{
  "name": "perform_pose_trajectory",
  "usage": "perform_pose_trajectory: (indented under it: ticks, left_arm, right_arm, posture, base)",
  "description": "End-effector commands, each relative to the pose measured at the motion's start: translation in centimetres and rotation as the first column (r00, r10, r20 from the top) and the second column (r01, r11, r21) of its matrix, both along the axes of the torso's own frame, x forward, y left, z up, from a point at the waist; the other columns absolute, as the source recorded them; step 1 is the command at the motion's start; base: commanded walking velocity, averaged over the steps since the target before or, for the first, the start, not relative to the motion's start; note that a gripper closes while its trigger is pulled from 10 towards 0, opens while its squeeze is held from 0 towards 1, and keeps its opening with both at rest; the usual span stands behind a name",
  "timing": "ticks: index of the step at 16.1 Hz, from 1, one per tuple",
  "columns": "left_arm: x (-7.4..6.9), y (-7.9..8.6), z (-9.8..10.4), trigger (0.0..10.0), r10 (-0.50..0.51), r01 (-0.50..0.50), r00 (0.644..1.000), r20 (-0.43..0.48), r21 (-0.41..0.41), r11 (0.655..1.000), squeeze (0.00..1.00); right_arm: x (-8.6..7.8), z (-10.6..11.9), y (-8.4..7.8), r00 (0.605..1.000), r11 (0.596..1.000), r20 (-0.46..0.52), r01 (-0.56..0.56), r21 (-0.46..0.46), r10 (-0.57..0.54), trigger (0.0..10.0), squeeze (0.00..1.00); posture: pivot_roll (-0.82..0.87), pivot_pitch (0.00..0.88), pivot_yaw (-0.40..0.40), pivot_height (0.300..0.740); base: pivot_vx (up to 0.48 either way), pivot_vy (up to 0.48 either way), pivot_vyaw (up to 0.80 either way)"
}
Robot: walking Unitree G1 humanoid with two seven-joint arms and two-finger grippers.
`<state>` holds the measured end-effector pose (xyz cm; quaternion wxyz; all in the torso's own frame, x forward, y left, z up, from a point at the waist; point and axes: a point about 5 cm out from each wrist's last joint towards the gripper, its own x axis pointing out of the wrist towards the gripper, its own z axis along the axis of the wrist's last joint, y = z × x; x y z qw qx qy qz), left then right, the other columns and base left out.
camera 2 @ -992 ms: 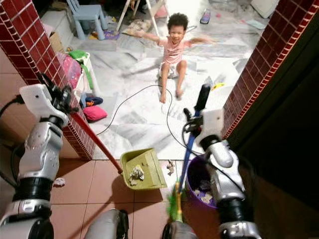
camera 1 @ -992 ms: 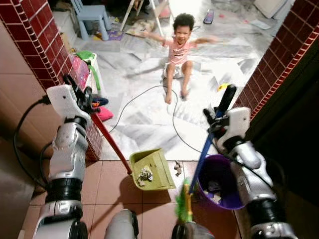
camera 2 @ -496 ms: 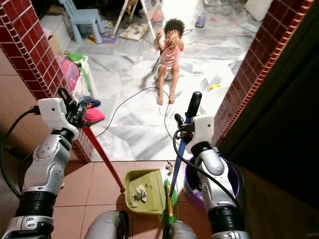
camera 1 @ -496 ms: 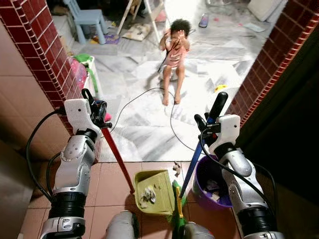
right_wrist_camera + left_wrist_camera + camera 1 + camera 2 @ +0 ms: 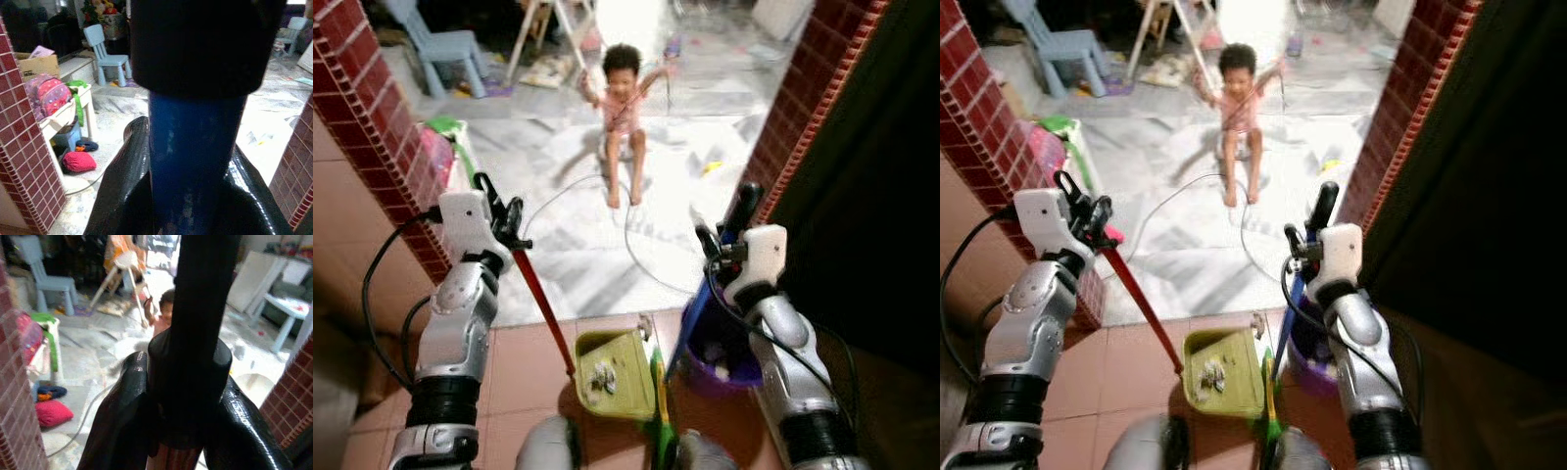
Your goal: Sweep floor
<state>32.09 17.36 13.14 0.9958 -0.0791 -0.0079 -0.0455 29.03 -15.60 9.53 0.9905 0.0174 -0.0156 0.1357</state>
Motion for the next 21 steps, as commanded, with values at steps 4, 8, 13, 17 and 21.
perform_pose_trajectory:
  ticks: [4,8,13,17,21]
  left_arm:
    - [0.1,0.36,1.22,10.0,0.008,-0.007,0.999,0.048,-0.021,1.0,0.0]
    - [0.18,0.4,1.25,10.0,0.008,-0.007,0.999,0.046,-0.025,1.0,0.0]
    - [0.29,0.29,1.34,10.0,0.005,-0.004,0.999,0.047,-0.025,1.0,0.0]
    - [0.39,0.23,1.42,10.0,0.001,0.0,0.999,0.049,-0.026,1.0,0.0]
    - [0.47,0.2,1.52,10.0,0.009,-0.007,0.999,0.053,-0.035,0.999,0.0]
  right_arm:
    - [0.4,0.61,0.38,1.0,1.0,0.012,-0.018,0.025,0.018,10.0,0.0]
    - [0.63,0.29,-0.13,0.999,0.998,-0.03,0.046,0.051,-0.045,10.0,0.0]
    - [0.49,-0.17,0.45,0.999,0.999,-0.043,-0.016,-0.034,0.015,10.0,0.0]
    - [0.62,-0.24,0.41,0.997,0.999,-0.077,-0.031,-0.037,0.028,10.0,0.0]
    - [0.64,-0.02,0.34,0.997,0.999,-0.069,-0.032,0.011,0.032,10.0,0.0]
  posture:
    - [-0.09,0.0,0.023,0.74]
    - [-0.1,0.0,0.024,0.74]
    - [-0.1,0.0,0.027,0.74]
    - [-0.1,0.0,0.027,0.74]
    - [-0.1,0.0,0.024,0.74]
  base:
    - [-0.182,0.0,0.0]
    - [-0.248,0.0,0.0]
    - [-0.246,0.0,0.0]
    - [-0.245,0.0,0.0]
    - [-0.061,0.0,0.0]
